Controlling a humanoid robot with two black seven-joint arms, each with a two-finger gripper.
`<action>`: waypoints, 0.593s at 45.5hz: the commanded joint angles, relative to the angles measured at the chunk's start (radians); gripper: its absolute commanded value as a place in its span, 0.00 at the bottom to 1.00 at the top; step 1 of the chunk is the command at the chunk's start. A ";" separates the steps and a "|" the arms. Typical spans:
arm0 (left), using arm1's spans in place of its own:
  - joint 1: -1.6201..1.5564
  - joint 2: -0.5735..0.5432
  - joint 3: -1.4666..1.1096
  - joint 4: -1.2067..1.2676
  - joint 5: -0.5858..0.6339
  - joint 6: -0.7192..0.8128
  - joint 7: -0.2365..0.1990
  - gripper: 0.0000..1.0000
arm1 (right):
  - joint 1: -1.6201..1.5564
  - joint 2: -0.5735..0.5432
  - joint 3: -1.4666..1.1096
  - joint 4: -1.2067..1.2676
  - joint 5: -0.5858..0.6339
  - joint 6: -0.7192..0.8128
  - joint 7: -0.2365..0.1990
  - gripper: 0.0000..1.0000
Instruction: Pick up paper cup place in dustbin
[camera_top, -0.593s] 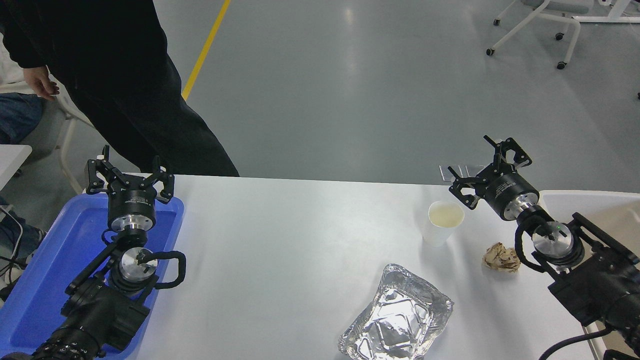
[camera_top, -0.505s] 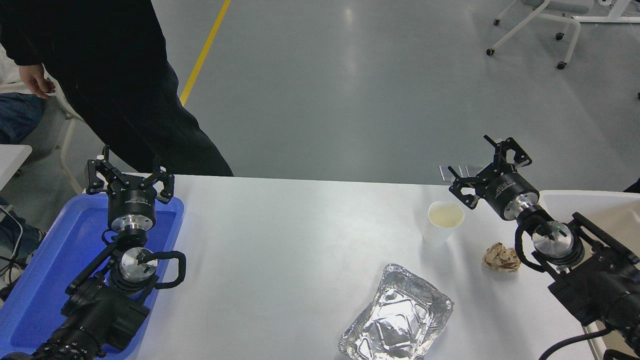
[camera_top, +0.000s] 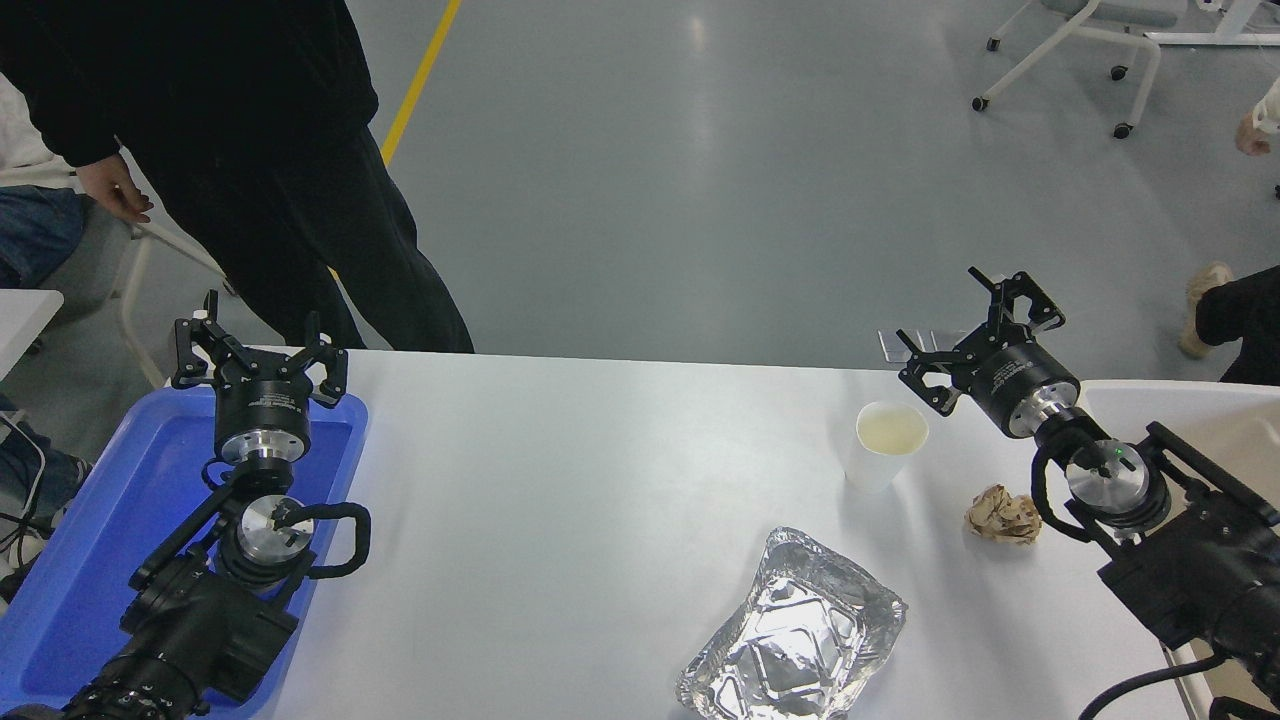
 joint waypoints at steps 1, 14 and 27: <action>-0.001 0.001 0.002 0.001 0.000 0.000 -0.001 0.99 | 0.003 -0.058 -0.027 0.102 -0.085 -0.005 -0.006 1.00; -0.001 0.001 0.002 -0.001 0.000 0.000 -0.001 0.99 | 0.066 -0.159 -0.144 0.166 -0.142 -0.008 -0.009 1.00; -0.001 0.001 0.002 0.001 0.000 0.000 -0.001 0.99 | 0.279 -0.305 -0.461 0.168 -0.163 -0.010 -0.023 1.00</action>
